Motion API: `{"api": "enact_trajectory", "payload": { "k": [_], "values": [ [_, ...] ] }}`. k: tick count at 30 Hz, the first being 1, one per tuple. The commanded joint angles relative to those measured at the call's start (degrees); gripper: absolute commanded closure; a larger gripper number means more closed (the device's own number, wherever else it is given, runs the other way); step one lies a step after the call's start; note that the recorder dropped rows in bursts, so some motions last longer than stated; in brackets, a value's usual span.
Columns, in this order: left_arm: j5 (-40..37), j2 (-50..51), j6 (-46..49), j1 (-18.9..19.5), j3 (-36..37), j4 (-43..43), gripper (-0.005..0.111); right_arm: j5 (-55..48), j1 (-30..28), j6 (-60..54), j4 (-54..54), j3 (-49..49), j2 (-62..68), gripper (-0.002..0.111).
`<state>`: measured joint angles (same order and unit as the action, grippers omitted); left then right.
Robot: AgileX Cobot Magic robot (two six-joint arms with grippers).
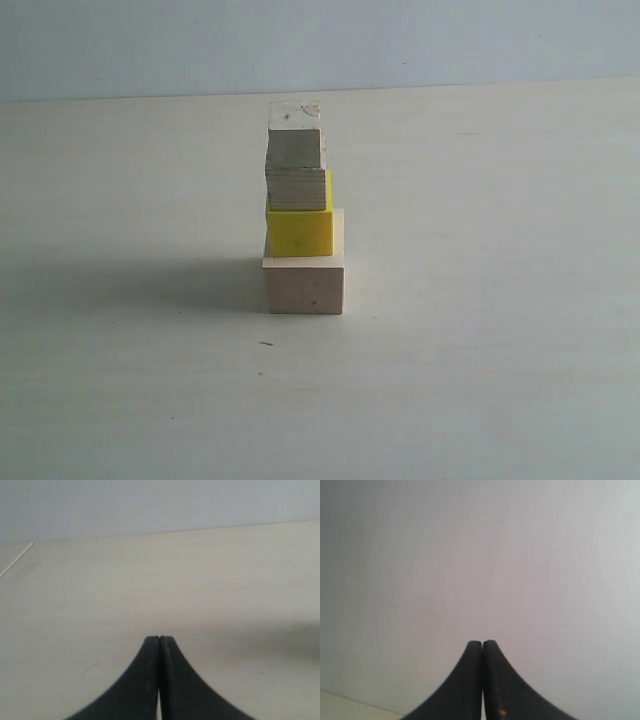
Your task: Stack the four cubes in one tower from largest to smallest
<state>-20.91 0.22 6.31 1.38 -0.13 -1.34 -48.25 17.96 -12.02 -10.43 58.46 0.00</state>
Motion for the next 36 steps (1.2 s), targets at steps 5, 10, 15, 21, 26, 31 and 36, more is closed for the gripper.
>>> {"api": "enact_trajectory", "payload": {
  "k": [5,10,15,21,26,31,36],
  "values": [
    [0.57,-0.22,-11.43,0.13,0.13,0.43,0.107,0.72,-0.02,0.11,-0.56,-0.37,0.00,0.108],
    [0.57,-0.22,-11.31,0.13,0.13,0.43,0.107,0.72,-0.02,0.11,-0.56,-0.37,0.00,0.108],
    [0.57,-0.22,-11.19,0.13,0.13,0.43,0.107,0.72,-0.02,0.11,-0.56,-0.37,0.00,0.108],
    [0.67,-0.22,-9.33,0.13,0.13,0.77,0.107,0.72,-0.02,0.11,-0.56,-0.37,0.00,0.108],
    [0.67,-0.22,-9.33,0.13,0.13,0.77,0.107,0.72,-0.02,0.11,-0.56,-0.37,0.00,0.108],
    [0.67,-0.22,-9.33,0.13,0.13,0.77,0.107,0.72,-0.02,0.11,-0.56,-0.37,0.00,0.108],
    [0.67,-0.22,-9.33,0.13,0.13,0.77,0.107,0.72,-0.02,0.11,-0.56,-0.37,0.00,0.108]
  ]
}}
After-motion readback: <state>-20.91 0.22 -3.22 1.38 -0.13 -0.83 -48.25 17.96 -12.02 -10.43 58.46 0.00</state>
